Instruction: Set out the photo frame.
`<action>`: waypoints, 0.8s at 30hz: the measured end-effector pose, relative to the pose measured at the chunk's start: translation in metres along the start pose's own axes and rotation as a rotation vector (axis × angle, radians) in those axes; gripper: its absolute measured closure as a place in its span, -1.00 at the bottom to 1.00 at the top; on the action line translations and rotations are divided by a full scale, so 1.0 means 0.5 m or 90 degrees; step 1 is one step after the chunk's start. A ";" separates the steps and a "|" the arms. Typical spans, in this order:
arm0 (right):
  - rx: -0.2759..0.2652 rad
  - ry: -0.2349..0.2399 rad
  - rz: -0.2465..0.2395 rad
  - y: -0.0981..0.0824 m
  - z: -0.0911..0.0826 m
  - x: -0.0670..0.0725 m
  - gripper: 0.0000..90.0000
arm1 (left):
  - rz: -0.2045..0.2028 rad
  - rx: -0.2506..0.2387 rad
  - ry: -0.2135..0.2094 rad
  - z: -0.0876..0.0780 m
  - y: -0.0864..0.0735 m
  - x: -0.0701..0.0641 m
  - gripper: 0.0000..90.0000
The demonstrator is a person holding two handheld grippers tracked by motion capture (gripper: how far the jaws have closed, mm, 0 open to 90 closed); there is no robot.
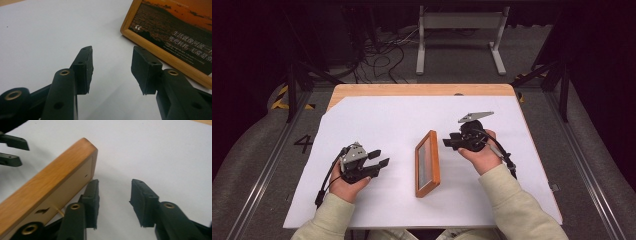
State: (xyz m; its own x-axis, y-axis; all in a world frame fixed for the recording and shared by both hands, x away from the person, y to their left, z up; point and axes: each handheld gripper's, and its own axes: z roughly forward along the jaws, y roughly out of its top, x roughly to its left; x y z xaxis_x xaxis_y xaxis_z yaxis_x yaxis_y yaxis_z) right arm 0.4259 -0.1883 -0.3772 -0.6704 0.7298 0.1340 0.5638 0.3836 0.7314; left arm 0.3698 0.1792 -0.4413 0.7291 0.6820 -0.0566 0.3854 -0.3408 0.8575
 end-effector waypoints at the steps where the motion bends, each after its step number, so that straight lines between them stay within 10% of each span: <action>1: -0.002 0.001 -0.002 0.000 -0.007 0.002 0.22 | 0.006 -0.002 0.000 0.001 0.000 0.002 0.14; 11: -0.021 0.025 -0.012 0.011 -0.069 0.043 -0.13 | 0.012 -0.023 0.023 -0.001 0.002 0.002 -0.03; 24: 0.016 0.066 0.009 0.038 -0.064 0.104 -0.34 | 0.007 -0.008 0.020 -0.005 0.005 0.003 -0.04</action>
State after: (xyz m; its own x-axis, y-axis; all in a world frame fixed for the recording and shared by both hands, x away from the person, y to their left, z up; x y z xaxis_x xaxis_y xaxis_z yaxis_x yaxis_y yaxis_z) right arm 0.3862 -0.1611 -0.3349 -0.7080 0.6731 0.2137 0.5847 0.3890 0.7119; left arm 0.3704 0.1811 -0.4381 0.7146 0.6988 -0.0317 0.3703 -0.3395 0.8647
